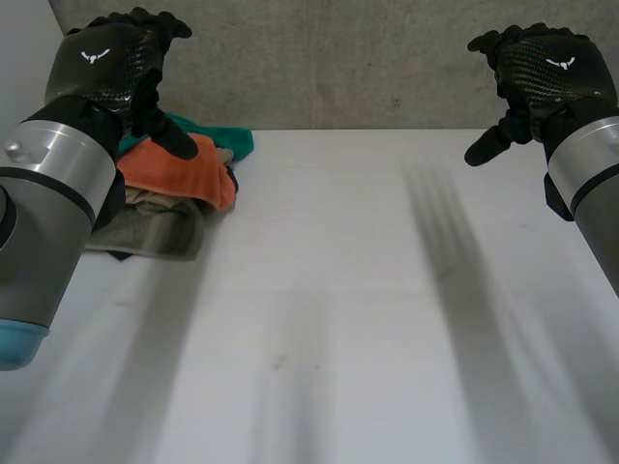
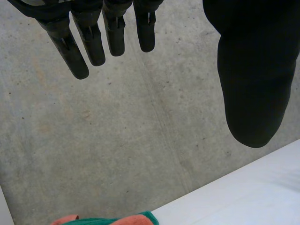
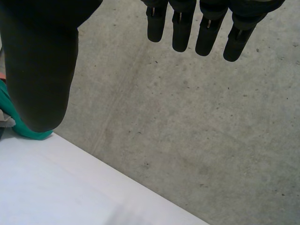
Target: Fold the laundry.
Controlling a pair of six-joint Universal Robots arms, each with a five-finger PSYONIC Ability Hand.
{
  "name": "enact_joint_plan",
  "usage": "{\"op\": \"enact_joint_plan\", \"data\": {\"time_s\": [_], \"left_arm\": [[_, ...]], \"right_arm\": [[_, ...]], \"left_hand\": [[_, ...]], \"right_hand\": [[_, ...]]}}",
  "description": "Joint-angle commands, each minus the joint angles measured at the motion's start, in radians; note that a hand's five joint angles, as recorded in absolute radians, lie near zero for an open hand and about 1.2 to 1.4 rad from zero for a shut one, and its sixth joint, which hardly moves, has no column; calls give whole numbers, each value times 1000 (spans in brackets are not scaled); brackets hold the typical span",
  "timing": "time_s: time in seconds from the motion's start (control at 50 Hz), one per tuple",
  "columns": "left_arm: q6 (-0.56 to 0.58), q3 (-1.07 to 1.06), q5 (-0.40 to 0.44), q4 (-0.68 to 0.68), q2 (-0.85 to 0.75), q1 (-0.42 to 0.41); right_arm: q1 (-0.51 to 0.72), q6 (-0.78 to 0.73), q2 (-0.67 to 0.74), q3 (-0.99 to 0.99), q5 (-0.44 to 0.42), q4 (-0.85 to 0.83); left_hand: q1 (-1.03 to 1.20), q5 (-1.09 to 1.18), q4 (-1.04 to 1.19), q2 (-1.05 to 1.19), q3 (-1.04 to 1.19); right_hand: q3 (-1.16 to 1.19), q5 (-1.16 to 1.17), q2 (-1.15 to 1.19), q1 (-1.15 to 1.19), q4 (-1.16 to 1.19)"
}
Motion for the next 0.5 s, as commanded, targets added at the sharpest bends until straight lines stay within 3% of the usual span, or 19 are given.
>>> {"op": "enact_joint_plan", "data": {"time_s": [0.02,0.3,0.5], "left_arm": [[0,21,-7,-13,-4,11],[14,59,-8,-17,-30,70],[177,249,-2,-5,-328,285]], "right_arm": [[-1,0,0,0,0,-2],[-19,-3,0,0,-3,0],[-30,-7,0,-9,-6,2]], "left_hand": [[-98,-101,-101,-101,-99],[-98,-101,-101,-101,-99],[-98,-101,-101,-101,-99]], "right_hand": [[-101,-97,-93,-90,-102],[-101,-97,-93,-90,-102],[-101,-97,-93,-90,-102]]}}
